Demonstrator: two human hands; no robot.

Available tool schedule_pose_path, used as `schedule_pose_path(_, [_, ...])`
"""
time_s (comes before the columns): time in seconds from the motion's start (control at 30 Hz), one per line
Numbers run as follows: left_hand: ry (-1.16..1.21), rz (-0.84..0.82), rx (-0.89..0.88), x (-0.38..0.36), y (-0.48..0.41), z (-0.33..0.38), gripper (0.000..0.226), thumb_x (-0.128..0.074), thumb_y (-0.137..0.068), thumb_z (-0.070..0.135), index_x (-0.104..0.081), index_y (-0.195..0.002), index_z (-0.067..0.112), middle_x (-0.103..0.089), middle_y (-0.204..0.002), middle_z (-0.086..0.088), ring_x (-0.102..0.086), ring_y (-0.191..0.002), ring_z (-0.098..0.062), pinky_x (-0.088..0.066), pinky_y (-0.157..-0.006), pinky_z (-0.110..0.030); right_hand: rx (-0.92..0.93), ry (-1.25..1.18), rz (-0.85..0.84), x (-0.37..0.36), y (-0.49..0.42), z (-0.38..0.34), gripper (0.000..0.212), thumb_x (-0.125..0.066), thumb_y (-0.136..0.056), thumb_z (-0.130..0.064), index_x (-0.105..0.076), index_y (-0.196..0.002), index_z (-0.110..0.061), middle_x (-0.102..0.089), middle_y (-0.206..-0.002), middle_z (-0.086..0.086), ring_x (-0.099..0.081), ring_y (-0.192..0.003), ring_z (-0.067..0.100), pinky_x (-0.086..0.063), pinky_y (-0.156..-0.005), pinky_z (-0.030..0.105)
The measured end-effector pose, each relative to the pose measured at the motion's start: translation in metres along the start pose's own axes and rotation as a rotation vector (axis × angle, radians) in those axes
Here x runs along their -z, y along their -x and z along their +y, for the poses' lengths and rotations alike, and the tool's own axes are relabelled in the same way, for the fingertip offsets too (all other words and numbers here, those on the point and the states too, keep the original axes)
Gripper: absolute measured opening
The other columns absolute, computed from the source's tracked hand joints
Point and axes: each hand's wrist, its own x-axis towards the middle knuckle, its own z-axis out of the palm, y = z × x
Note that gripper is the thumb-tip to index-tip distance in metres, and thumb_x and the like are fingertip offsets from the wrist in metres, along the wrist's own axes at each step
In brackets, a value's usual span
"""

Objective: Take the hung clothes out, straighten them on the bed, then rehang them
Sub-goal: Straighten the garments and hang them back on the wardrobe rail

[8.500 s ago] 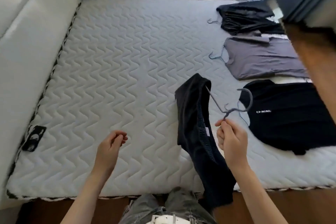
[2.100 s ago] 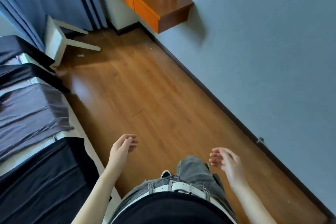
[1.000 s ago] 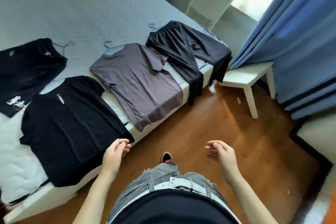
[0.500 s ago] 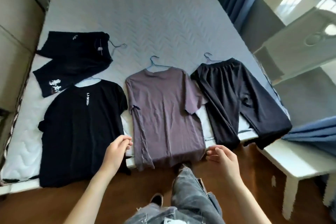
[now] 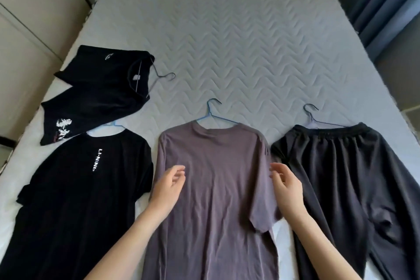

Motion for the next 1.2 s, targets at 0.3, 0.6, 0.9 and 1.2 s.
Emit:
schedule_pose_path(0.3, [-0.364, 0.163, -0.272, -0.091, -0.252, -0.052, 0.041, -0.060, -0.091, 0.015, -0.056, -0.131, 0.004, -0.058, -0.129, -0.015, -0.052, -0.122, -0.031, -0.038, -0.105, -0.036, 0.307, 0.743, 0.015, -0.119, -0.138, 0.147, 0.058, -0.039, -0.088, -0.032, -0.047, -0.142, -0.014, -0.046, -0.148, 0.008, -0.037, -0.140, 0.030, -0.030, -0.112, 0.048])
schedule_pose_path(0.6, [-0.749, 0.215, -0.367, -0.112, -0.360, -0.033, 0.036, -0.057, -0.091, 0.031, -0.058, -0.118, 0.008, -0.053, -0.118, -0.017, -0.048, -0.109, -0.038, -0.042, -0.088, -0.048, 0.393, 0.755, 0.112, -0.126, -0.149, 0.168, 0.061, -0.045, -0.084, -0.032, -0.046, -0.143, -0.016, -0.046, -0.148, 0.005, -0.036, -0.141, 0.027, -0.029, -0.113, 0.047])
schedule_pose_path(0.9, [-0.448, -0.099, -0.249, -0.073, -0.311, 0.008, 0.019, -0.039, -0.101, 0.026, -0.041, -0.089, 0.011, -0.051, -0.071, -0.001, -0.049, -0.070, -0.026, -0.038, -0.064, -0.038, 0.276, 0.796, 0.018, -0.119, -0.146, 0.150, 0.062, -0.042, -0.082, -0.035, -0.049, -0.141, -0.017, -0.049, -0.145, 0.005, -0.037, -0.139, 0.026, -0.031, -0.111, 0.046])
schedule_pose_path(1.2, [-0.212, -0.123, -0.234, 0.040, -0.100, 0.127, 0.025, -0.052, -0.096, 0.025, -0.065, -0.076, 0.029, -0.070, -0.082, -0.002, -0.061, -0.078, -0.017, -0.043, -0.072, -0.033, -0.053, -0.060, -0.157, -0.030, -0.065, -0.024, 0.018, -0.048, -0.098, -0.021, -0.065, -0.100, -0.015, -0.068, -0.100, 0.003, -0.063, -0.100, 0.022, -0.048, -0.091, 0.035])
